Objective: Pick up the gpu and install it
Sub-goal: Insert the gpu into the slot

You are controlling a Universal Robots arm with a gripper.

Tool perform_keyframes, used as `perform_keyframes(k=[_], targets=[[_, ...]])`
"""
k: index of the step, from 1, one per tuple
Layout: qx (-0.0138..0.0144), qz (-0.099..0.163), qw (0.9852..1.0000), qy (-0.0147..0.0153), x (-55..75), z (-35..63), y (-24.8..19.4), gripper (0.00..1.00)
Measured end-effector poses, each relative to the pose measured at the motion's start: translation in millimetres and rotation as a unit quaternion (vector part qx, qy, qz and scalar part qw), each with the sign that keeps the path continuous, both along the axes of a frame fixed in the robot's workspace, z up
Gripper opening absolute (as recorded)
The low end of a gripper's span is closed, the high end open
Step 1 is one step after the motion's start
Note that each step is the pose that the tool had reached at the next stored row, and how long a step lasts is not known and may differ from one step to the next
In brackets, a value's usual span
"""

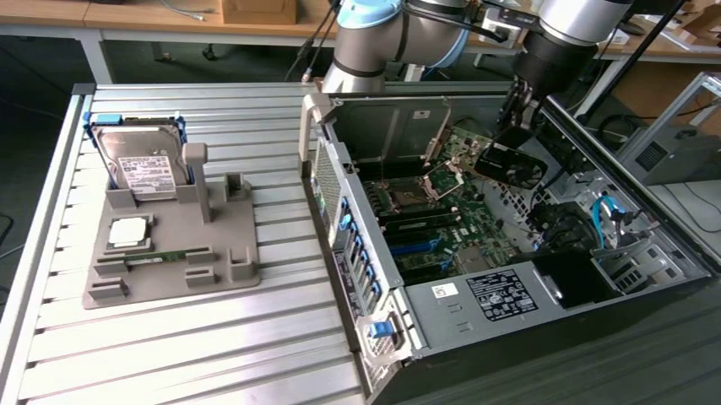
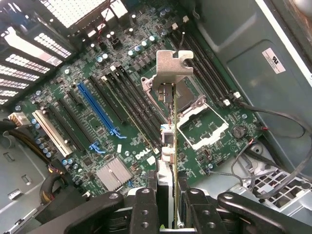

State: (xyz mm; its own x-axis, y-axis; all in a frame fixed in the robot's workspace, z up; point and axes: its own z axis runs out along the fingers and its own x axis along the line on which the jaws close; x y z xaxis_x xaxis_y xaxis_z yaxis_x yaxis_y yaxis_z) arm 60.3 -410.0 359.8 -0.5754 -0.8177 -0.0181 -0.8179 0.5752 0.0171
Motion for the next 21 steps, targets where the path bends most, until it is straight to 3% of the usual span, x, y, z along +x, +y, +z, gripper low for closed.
perform_keyframes(k=[21], targets=[[0.0000,0.052,0.9986,0.0000,0.0,-0.2,0.0,0.27]])
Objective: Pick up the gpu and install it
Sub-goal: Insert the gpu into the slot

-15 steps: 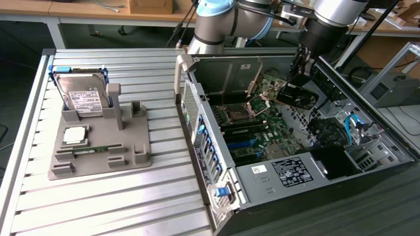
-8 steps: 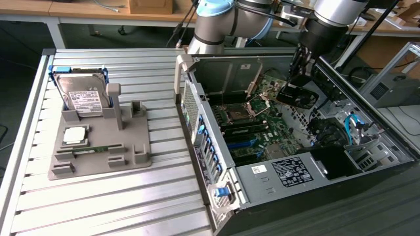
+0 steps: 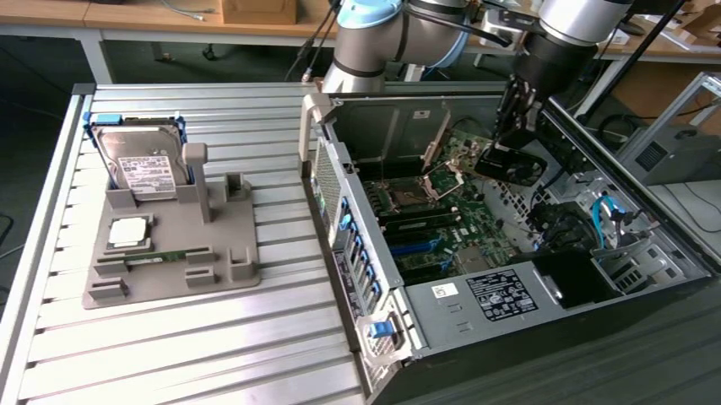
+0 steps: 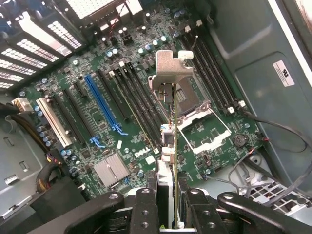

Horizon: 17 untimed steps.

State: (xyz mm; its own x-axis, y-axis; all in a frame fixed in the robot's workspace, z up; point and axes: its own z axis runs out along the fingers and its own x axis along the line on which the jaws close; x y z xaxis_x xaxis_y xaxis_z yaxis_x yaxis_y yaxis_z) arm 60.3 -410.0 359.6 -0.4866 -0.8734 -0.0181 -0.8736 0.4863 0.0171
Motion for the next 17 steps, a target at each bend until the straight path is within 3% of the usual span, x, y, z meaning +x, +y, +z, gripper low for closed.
perform_keyframes(k=[17], targets=[[0.0000,0.044,0.9990,0.0000,0.0,-0.1,0.0,0.27]])
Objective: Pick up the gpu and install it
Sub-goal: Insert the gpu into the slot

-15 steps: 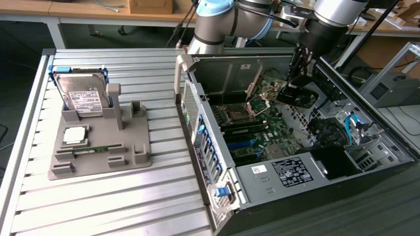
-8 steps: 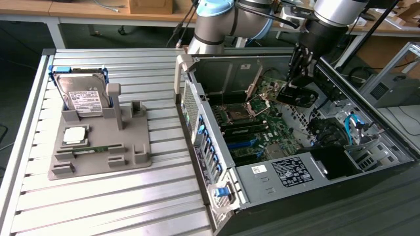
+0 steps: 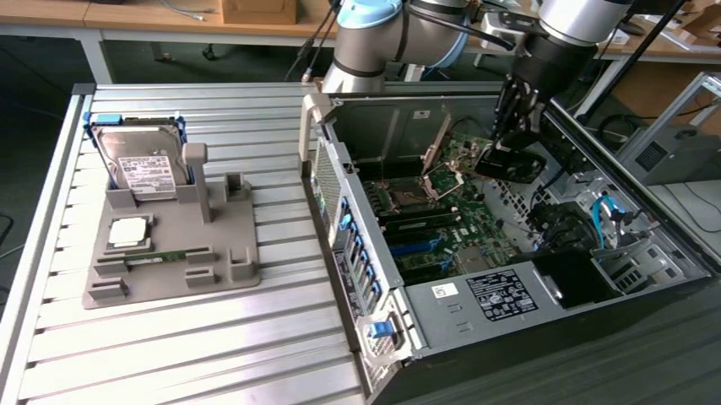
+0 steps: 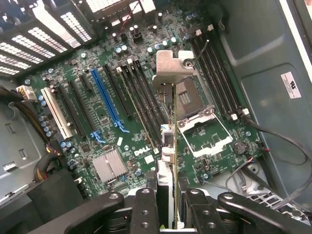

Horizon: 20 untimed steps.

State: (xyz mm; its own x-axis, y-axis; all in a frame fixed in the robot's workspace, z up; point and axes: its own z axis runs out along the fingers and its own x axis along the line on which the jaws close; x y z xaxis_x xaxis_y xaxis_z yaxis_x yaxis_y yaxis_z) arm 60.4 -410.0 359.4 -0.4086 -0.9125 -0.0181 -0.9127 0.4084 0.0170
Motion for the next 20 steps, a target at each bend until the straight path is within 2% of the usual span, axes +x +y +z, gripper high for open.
perform_keyframes(k=[11,20], targets=[[0.0000,0.023,0.9997,0.0000,0.0,-0.1,0.0,0.27],[0.0000,0.047,0.9989,0.0000,0.0,-0.3,0.0,0.27]])
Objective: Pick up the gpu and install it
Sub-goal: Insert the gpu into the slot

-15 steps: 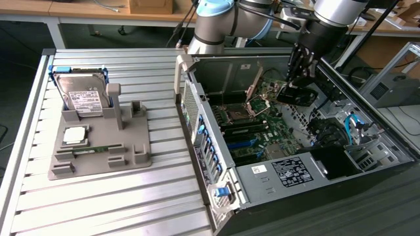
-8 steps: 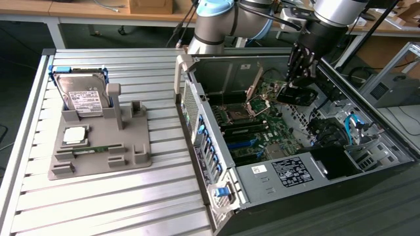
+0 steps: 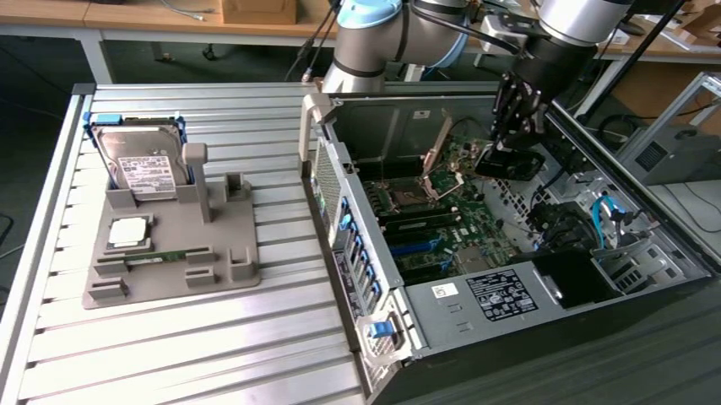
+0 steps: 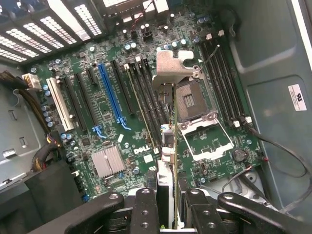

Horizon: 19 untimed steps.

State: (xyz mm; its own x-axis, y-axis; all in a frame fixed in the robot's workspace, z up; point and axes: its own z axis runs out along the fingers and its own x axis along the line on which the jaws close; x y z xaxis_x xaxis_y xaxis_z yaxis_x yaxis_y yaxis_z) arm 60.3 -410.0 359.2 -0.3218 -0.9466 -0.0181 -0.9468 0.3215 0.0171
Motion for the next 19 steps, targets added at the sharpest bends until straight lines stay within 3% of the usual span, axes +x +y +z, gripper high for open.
perform_keyframes(k=[19], targets=[[0.0000,0.050,0.9987,0.0000,0.0,-0.3,0.0,0.27]])
